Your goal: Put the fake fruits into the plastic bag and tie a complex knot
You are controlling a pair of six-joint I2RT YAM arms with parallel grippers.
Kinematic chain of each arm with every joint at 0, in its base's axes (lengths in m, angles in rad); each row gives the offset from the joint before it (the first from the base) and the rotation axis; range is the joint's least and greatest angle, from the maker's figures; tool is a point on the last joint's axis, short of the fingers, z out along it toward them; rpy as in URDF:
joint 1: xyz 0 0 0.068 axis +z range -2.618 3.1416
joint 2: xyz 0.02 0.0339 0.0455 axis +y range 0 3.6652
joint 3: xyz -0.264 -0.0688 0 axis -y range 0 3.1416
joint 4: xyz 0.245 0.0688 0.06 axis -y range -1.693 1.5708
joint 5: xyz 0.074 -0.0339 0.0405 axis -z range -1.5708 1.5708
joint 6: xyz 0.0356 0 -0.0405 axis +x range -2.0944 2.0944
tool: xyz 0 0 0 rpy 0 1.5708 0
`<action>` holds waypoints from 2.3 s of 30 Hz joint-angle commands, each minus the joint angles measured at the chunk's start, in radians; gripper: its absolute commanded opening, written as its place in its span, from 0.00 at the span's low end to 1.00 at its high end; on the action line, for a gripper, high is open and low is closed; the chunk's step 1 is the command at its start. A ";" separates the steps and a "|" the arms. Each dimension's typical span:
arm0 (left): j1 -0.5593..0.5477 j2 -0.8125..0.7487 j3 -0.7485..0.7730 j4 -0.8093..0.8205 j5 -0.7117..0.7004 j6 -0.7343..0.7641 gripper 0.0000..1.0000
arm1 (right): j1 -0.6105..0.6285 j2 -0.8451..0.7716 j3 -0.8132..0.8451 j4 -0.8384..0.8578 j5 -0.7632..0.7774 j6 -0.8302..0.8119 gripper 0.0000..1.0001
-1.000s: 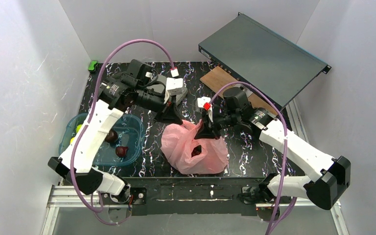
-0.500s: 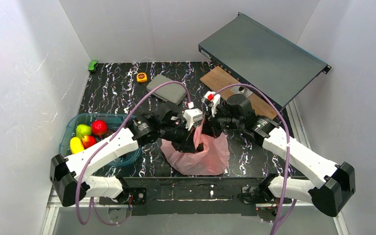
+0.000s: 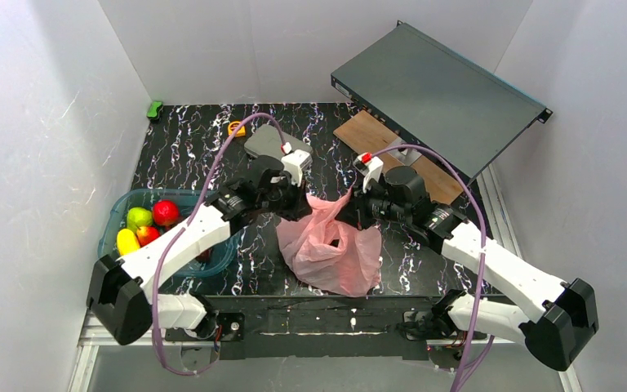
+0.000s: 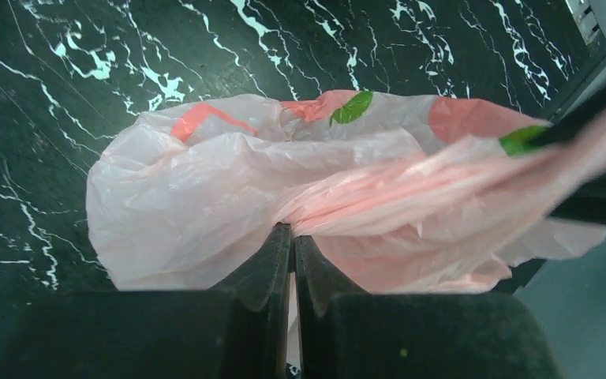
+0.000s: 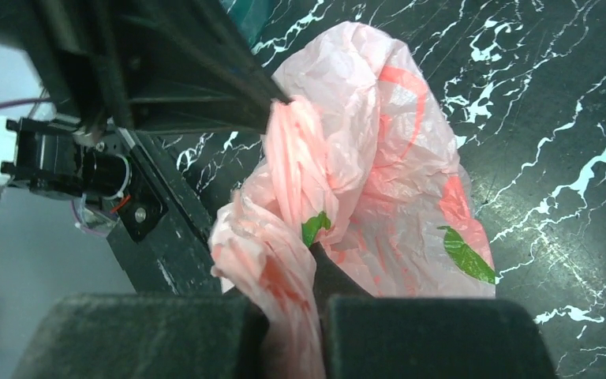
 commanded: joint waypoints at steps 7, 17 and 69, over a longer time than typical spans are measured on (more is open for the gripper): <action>-0.097 -0.173 0.067 -0.014 0.447 0.005 0.00 | -0.025 -0.034 -0.023 0.135 0.113 0.194 0.01; -0.191 -0.043 -0.062 0.172 0.225 -0.222 0.00 | -0.026 -0.028 -0.018 0.164 0.105 0.232 0.01; 0.005 0.041 -0.266 0.582 0.264 -0.344 0.00 | -0.222 -0.110 -0.106 -0.044 -0.024 -0.590 0.30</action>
